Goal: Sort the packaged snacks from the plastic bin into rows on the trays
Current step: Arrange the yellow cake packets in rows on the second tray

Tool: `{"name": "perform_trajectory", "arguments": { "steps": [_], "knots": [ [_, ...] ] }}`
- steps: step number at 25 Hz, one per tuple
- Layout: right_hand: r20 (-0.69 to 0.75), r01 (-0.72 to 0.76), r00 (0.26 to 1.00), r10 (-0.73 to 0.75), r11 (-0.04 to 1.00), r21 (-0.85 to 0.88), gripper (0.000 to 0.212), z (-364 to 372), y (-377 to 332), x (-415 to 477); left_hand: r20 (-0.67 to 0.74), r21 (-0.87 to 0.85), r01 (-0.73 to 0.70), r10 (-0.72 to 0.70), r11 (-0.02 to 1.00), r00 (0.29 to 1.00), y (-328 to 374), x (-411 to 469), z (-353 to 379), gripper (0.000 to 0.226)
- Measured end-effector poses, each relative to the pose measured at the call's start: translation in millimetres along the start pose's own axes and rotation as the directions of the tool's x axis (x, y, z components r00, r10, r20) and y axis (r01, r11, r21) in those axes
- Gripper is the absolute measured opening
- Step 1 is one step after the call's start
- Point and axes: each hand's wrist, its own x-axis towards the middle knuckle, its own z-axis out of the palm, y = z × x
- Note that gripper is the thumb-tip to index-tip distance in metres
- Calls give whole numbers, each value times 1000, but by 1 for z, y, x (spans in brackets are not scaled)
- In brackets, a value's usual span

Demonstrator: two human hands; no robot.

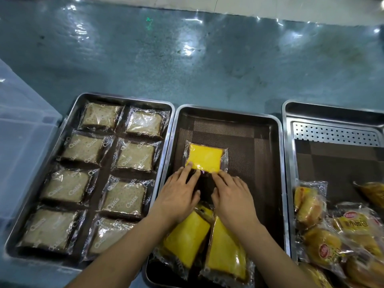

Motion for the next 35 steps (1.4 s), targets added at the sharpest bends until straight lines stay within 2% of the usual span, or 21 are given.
{"name": "perform_trajectory", "arguments": {
  "steps": [4,8,11,24,35],
  "knots": [
    [41,-3,999,4,1000,-12,66,1,2,6,-12,32,1,0,999,1000,2,2,5,66],
    [39,-18,999,16,998,58,57,-1,16,16,8,-11,10,-10,1000,1000,9,21,1,69],
    [6,-46,999,46,996,82,57,-3,29,21,26,-10,-2,2,1000,1000,18,38,-2,72],
    [-113,-198,975,192,979,-46,59,-15,90,42,27,4,-146,146,989,989,65,104,0,71],
    [-123,-238,965,231,970,-46,54,-23,109,52,58,-7,-153,153,988,986,85,126,-2,71]
  ]
}}
